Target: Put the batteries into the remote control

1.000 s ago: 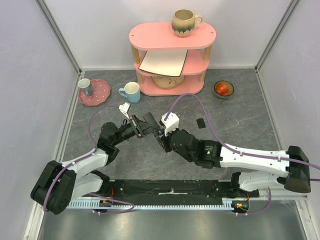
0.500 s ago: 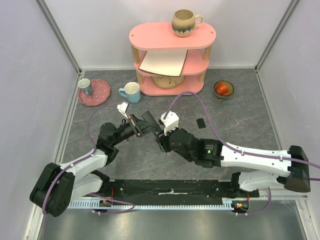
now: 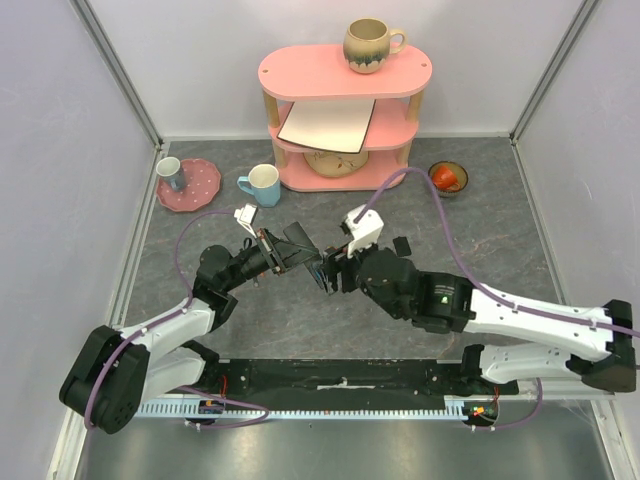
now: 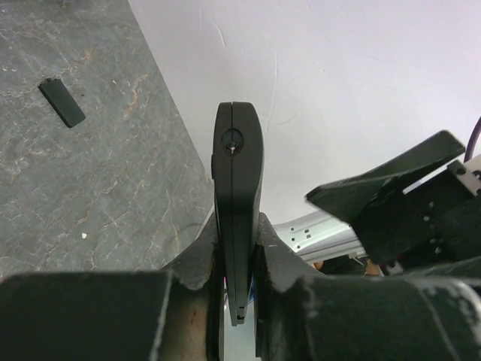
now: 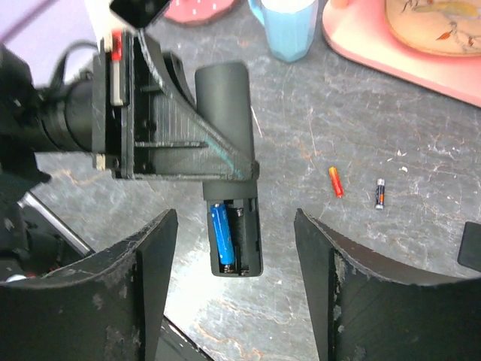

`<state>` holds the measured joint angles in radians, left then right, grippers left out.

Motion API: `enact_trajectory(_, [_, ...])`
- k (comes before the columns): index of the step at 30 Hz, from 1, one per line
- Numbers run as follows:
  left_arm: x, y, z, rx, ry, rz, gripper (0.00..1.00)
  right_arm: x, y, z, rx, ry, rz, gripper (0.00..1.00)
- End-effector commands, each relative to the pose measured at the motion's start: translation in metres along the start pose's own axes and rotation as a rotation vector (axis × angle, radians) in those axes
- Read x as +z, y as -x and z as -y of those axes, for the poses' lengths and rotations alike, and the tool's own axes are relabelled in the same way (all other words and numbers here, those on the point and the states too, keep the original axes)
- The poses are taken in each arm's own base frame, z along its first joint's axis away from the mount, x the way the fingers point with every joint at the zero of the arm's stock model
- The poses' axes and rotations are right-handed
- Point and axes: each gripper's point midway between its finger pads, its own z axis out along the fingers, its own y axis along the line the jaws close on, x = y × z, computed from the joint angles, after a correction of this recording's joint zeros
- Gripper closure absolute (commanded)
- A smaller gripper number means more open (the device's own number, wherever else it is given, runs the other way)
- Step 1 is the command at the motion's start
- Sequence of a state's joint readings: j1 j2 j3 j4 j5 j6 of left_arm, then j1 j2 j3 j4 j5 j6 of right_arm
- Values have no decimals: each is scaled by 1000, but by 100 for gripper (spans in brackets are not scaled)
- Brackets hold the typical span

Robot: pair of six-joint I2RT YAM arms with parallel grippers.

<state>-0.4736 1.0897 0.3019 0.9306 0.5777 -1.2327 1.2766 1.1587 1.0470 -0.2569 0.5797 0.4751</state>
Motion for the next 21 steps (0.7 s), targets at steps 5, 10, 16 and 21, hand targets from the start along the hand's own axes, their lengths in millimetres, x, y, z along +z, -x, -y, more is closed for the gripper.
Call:
enact_trajectory(5, [0,7,24,71,-90,20,98,2,15,21,323,83,-27,21])
enact_trajectory(10, [1,9,28,86,-101,27,98,11,-3,23,542,225,-75,14])
enact_trajectory(16, [3,11,28,89,-102,33,98,14,-14,7,639,353,-119,9])
enact_trajectory(21, [3,12,28,97,-100,33,98,17,-21,2,735,394,-136,6])
